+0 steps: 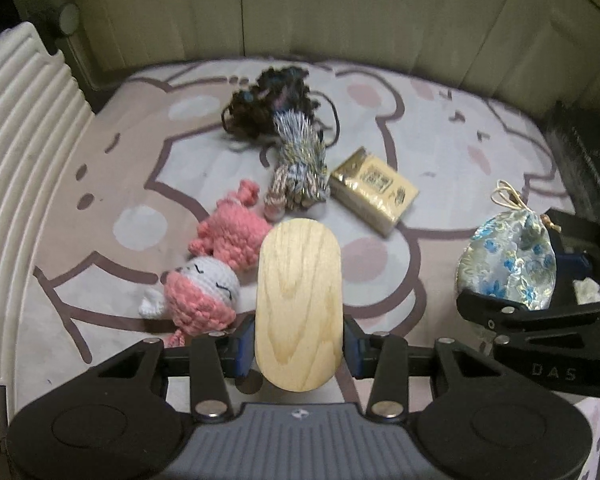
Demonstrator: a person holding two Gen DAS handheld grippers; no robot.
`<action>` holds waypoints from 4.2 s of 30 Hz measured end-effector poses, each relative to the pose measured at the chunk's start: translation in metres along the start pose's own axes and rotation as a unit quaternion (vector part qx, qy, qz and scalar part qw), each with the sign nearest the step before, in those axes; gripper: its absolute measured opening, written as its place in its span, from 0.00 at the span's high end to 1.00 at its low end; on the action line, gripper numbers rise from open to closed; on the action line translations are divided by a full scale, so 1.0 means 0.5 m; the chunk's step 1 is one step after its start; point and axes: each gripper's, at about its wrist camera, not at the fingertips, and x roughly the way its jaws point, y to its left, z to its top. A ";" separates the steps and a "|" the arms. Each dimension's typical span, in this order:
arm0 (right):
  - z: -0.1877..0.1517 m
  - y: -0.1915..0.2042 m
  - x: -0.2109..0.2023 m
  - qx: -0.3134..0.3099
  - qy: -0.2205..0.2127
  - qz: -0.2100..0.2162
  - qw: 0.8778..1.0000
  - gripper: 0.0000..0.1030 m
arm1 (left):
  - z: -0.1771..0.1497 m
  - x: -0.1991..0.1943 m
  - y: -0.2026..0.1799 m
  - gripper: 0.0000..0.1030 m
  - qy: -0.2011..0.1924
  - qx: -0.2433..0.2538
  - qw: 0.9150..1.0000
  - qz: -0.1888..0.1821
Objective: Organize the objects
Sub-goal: 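Lift the blue pouch and wooden block with both grippers toward the box, then lower the wooden block and blue pouch into the black box and open both grippers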
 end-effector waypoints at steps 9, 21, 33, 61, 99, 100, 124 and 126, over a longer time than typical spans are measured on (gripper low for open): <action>0.006 -0.019 -0.070 0.038 -0.049 -0.012 0.998 0.19 | 0.000 -0.073 -0.005 0.57 -0.055 -0.006 0.998 -0.005; -0.008 -0.046 -0.143 0.071 -0.096 -0.025 0.992 0.19 | -0.007 -0.141 0.001 0.57 -0.104 -0.014 0.994 -0.008; -0.019 -0.057 -0.203 0.079 -0.137 -0.030 0.987 0.19 | -0.015 -0.180 -0.029 0.57 -0.139 0.009 0.990 0.004; -0.096 -0.229 -0.273 0.140 -0.160 -0.081 0.974 0.19 | -0.011 -0.167 -0.204 0.57 -0.141 0.079 0.985 -0.056; -0.161 -0.383 -0.270 0.218 -0.154 -0.090 0.959 0.19 | -0.078 -0.026 -0.460 0.57 0.000 0.135 0.972 -0.194; -0.161 -0.384 -0.267 0.219 -0.153 -0.089 0.960 0.19 | -0.077 -0.021 -0.462 0.57 0.003 0.134 0.971 -0.196; -0.105 -0.371 -0.140 0.231 -0.095 -0.042 0.967 0.19 | -0.066 0.019 -0.436 0.39 0.026 0.172 0.972 -0.160; -0.099 -0.366 -0.124 0.229 -0.083 -0.039 0.969 0.19 | -0.064 0.022 -0.428 0.39 0.030 0.172 0.971 -0.160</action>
